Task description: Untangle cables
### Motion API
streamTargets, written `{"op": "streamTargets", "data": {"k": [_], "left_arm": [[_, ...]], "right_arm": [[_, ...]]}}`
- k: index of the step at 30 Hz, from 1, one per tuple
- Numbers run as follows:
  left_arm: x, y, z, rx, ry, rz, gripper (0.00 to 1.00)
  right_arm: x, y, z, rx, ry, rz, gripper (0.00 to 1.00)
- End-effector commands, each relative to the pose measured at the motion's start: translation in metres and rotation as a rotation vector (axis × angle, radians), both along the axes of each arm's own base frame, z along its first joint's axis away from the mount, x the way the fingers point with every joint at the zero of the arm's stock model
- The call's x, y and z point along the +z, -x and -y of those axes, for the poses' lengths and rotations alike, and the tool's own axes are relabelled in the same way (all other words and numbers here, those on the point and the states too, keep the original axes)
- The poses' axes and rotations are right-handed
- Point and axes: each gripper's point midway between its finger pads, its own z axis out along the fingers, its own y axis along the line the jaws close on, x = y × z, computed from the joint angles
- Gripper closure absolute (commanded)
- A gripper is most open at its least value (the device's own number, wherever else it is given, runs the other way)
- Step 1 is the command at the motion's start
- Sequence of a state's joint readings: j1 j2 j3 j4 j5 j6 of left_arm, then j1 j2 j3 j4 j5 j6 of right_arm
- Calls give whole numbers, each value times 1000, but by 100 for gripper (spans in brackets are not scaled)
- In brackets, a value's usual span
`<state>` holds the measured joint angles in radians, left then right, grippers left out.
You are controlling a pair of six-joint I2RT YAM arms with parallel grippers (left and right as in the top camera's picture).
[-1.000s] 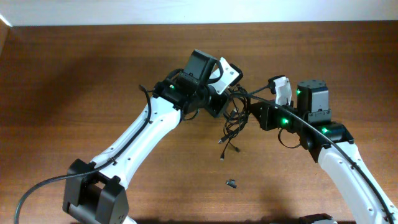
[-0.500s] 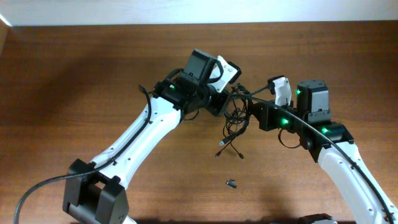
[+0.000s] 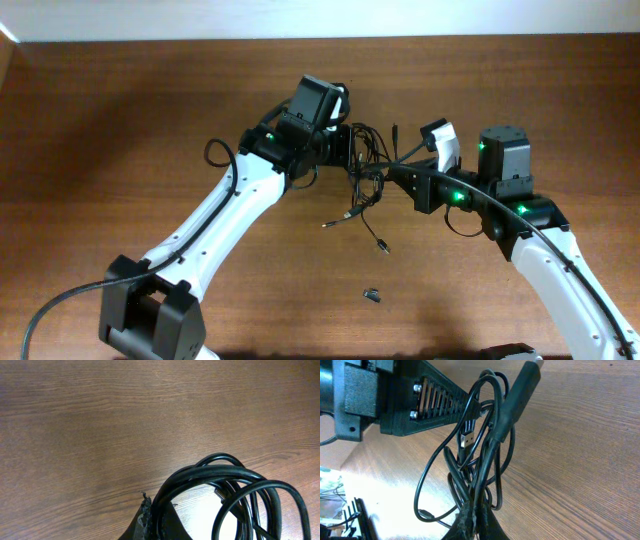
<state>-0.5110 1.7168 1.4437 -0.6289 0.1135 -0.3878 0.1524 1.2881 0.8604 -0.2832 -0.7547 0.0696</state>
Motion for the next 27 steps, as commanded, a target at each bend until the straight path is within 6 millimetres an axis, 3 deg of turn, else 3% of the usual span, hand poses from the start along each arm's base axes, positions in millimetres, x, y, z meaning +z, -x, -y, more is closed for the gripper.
{"op": "streamTargets", "data": {"k": [1, 6, 16, 17, 18, 20, 23, 24, 27], "left_arm": [[9, -9, -19, 98, -40, 33, 100], [3, -8, -33, 140, -106, 27, 100], [1, -2, -26, 56, -110, 21, 100], [1, -2, -26, 44, -117, 26, 100], [1, -2, -26, 41, -118, 26, 100], [1, -1, -26, 40, -117, 26, 100], [2, 2, -19, -38, -112, 35, 100], [4, 5, -11, -99, -96, 44, 100], [13, 21, 19, -382, -28, 97, 100]], "right_arm": [[16, 6, -12, 82, -60, 39, 96], [18, 6, -13, 87, -67, 43, 96], [5, -3, -1, 0, 1, 22, 90], [4, -3, 0, -6, 8, 17, 82], [2, -4, 2, -16, 17, 13, 52], [0, -3, 3, -22, 24, 4, 46], [-1, -4, 4, -28, 29, 3, 11], [-3, -5, 5, -37, 38, 0, 5], [-3, -5, 6, -41, 42, -2, 2]]}}
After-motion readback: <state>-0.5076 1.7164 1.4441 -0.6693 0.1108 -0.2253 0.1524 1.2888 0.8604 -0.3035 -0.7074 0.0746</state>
